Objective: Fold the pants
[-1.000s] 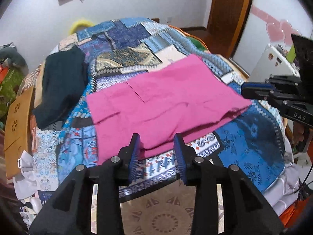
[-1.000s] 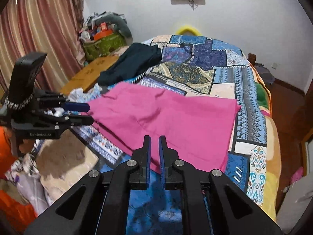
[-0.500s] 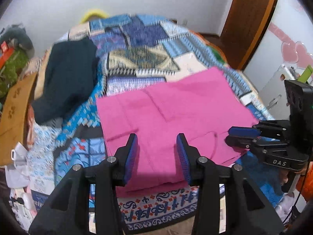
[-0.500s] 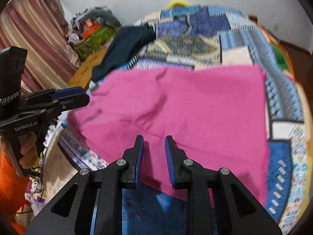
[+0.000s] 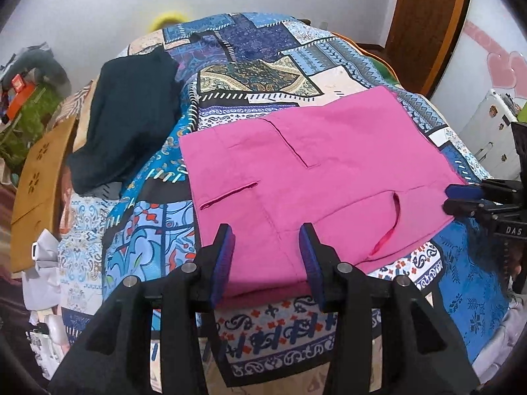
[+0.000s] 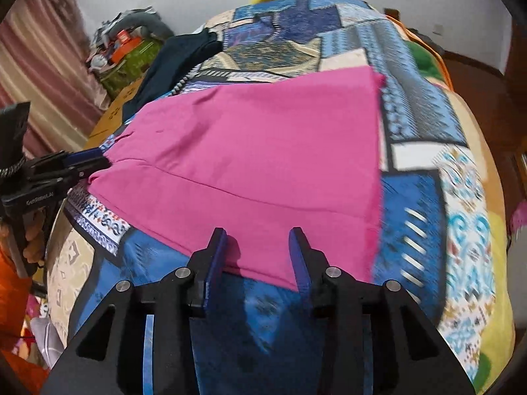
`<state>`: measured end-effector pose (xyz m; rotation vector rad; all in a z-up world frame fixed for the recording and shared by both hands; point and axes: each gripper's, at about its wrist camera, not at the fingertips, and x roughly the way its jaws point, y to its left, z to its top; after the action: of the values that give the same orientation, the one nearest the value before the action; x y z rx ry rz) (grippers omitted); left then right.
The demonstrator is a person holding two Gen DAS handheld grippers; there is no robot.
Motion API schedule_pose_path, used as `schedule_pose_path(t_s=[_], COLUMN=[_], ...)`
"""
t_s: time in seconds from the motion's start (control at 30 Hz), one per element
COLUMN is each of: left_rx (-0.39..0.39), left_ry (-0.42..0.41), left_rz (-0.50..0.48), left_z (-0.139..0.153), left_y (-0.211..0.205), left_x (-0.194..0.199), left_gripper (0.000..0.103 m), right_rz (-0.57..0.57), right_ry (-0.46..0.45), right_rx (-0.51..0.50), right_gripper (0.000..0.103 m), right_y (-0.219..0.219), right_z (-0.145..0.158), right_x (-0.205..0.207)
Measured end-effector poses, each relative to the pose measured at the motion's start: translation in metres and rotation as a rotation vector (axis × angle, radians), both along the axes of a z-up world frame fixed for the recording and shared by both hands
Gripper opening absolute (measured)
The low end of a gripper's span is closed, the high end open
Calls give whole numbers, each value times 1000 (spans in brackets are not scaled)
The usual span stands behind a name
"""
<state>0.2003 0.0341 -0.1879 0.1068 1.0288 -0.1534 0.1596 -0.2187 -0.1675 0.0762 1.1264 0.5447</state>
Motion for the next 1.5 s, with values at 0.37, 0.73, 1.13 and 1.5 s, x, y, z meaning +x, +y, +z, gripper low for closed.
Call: schedule_pose_path(t_s=[0.37, 0.73, 1.13, 1.5], left_rx=[-137, -111, -139, -175], left_ry=[39, -47, 51, 183], left_rz=[67, 116, 170, 214], left_z=[1, 44, 18, -28], left_y=[29, 48, 62, 74], left_x=[-8, 8, 97, 142], left_gripper=[56, 56, 56, 56], right_rz=[-74, -13, -72, -145], right_ry=[25, -87, -169, -70], right_rx=[-31, -77, -72, -77], right_gripper=[36, 43, 48, 48], right_y=[-32, -19, -22, -33], right_z=[4, 39, 48, 7], right_x=[-8, 9, 80, 172])
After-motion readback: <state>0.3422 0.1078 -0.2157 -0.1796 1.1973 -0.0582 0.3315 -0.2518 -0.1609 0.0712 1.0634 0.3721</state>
